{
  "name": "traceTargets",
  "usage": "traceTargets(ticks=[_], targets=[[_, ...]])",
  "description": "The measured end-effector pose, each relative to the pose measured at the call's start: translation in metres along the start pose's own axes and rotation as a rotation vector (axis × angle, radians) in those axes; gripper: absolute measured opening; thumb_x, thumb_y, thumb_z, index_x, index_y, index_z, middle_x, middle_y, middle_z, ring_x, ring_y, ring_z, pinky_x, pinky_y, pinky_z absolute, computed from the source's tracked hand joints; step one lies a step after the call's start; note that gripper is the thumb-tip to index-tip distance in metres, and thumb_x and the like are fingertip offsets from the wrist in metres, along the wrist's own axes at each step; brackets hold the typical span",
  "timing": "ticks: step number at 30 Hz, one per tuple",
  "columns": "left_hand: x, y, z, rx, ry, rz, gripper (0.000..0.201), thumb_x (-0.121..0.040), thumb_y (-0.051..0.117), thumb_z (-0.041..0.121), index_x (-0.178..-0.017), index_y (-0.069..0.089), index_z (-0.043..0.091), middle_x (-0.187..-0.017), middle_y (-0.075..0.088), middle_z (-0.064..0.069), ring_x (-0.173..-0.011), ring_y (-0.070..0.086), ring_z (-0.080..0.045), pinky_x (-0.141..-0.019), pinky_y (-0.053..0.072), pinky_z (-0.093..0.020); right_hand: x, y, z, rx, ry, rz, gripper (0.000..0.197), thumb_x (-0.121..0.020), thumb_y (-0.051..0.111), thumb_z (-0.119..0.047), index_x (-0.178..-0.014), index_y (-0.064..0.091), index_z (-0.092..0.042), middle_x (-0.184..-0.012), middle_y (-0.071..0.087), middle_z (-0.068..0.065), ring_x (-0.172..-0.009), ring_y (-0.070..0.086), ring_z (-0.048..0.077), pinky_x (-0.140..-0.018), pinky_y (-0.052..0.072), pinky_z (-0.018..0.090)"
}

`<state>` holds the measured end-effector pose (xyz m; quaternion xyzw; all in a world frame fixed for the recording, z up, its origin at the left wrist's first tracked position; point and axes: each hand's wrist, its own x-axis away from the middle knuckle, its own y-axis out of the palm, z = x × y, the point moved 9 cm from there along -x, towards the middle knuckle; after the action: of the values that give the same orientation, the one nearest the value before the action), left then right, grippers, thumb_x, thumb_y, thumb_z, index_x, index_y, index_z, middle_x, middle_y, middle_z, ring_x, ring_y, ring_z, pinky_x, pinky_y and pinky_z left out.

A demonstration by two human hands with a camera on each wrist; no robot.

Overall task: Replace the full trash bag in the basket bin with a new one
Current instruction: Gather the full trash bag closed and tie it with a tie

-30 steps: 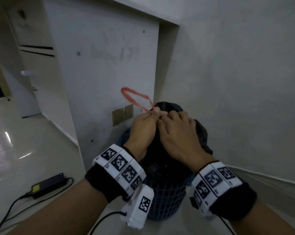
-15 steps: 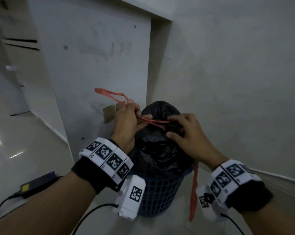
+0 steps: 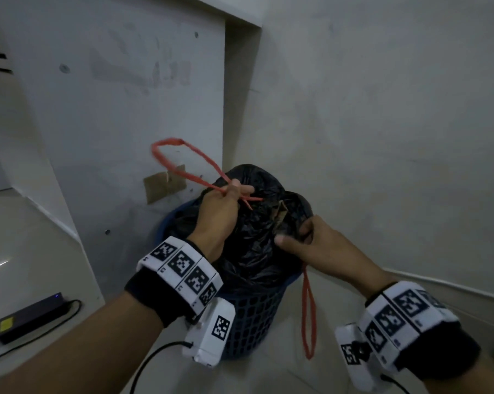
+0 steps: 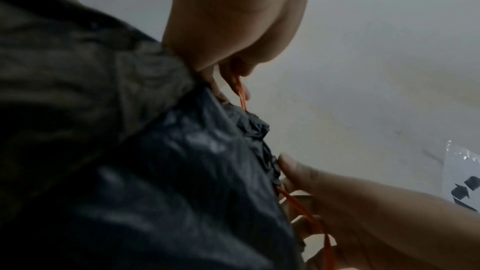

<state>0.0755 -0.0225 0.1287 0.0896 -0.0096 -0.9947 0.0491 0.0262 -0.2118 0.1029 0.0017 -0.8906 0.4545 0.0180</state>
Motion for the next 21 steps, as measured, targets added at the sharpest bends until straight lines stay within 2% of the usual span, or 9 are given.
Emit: traceTargets(ticks=[2,4,7,9,11,12,14,17,21], targets=[[-0.001,-0.005,0.003,0.072,0.038,0.082,0.041,-0.103,0.034,0.031,-0.085,0.069,0.019,-0.095,0.072,0.001,-0.089,0.065,-0.009,-0.085,0.046,-0.025,0.003,0.005,0.000,0.197,-0.041,-0.027,0.041,-0.085,0.060,-0.055,-0.097,0.047,-0.018,-0.088,0.058,0.001,-0.077,0.055,0.020,-0.064,0.039,0.033],[-0.004,-0.006,0.006,0.173,0.065,0.101,0.040,-0.103,0.035,0.031,-0.084,0.066,0.017,-0.086,0.073,0.001,-0.085,0.068,-0.010,-0.084,0.050,-0.026,0.005,0.006,-0.002,0.139,-0.087,-0.044,0.023,-0.095,0.053,-0.037,-0.086,0.054,-0.016,-0.075,0.062,-0.002,-0.069,0.055,0.017,-0.061,0.040,0.029],[-0.009,-0.003,0.010,0.232,0.094,0.068,0.037,-0.103,0.035,0.031,-0.089,0.066,0.017,-0.072,0.072,0.001,-0.086,0.069,-0.018,-0.090,0.050,-0.032,0.006,-0.001,0.001,-0.185,-0.005,-0.075,0.034,-0.102,0.042,-0.029,-0.077,0.058,-0.011,-0.070,0.063,0.002,-0.066,0.055,0.019,-0.063,0.045,0.031],[-0.010,0.000,0.014,0.249,0.118,0.049,0.035,-0.104,0.033,0.029,-0.095,0.063,0.016,-0.055,0.062,0.005,-0.072,0.067,-0.018,-0.090,0.049,-0.034,0.008,-0.009,0.002,-0.420,0.067,-0.064,0.033,-0.102,0.040,-0.027,-0.082,0.060,-0.011,-0.078,0.067,0.007,-0.071,0.060,0.021,-0.064,0.050,0.032],[-0.008,0.000,0.018,0.318,0.112,0.084,0.031,-0.105,0.030,0.026,-0.096,0.054,0.009,-0.046,0.041,0.007,-0.046,0.051,-0.011,-0.074,0.051,-0.031,0.010,-0.016,-0.005,-0.662,0.041,-0.079,0.028,-0.102,0.040,-0.022,-0.087,0.060,-0.009,-0.079,0.071,0.009,-0.070,0.065,0.021,-0.063,0.055,0.032],[-0.007,-0.001,0.020,0.333,0.100,0.106,0.028,-0.105,0.029,0.027,-0.095,0.047,0.008,-0.049,0.033,0.006,-0.041,0.040,-0.008,-0.064,0.048,-0.028,0.011,-0.021,-0.009,-0.759,0.002,-0.084,0.025,-0.102,0.040,-0.017,-0.086,0.059,-0.009,-0.077,0.070,0.009,-0.069,0.066,0.022,-0.062,0.056,0.031],[-0.005,-0.001,0.026,0.266,0.091,0.097,0.030,-0.103,0.027,0.035,-0.092,0.041,0.011,-0.055,0.027,0.006,-0.043,0.028,-0.007,-0.052,0.036,-0.024,0.012,-0.033,-0.018,-0.898,-0.079,-0.073,0.017,-0.099,0.043,-0.008,-0.087,0.055,-0.009,-0.073,0.064,0.008,-0.069,0.064,0.021,-0.065,0.056,0.031],[-0.004,0.014,0.034,0.165,0.103,-0.040,0.039,-0.101,0.023,0.038,-0.080,0.047,0.015,-0.051,0.029,0.009,-0.044,0.025,-0.007,-0.049,0.024,-0.024,0.013,-0.049,-0.027,-1.036,-0.160,-0.051,0.015,-0.094,0.047,-0.005,-0.100,0.057,-0.013,-0.078,0.064,0.003,-0.076,0.061,0.016,-0.072,0.053,0.030],[-0.004,0.031,0.025,-0.124,0.062,-0.148,0.050,-0.097,0.029,0.029,-0.061,0.063,0.022,-0.046,0.040,0.010,-0.048,0.037,-0.012,-0.050,0.028,-0.029,0.015,-0.061,-0.037,-1.142,-0.234,-0.072,0.029,-0.092,0.040,-0.017,-0.106,0.064,-0.008,-0.101,0.073,0.006,-0.099,0.061,0.020,-0.095,0.044,0.041]])
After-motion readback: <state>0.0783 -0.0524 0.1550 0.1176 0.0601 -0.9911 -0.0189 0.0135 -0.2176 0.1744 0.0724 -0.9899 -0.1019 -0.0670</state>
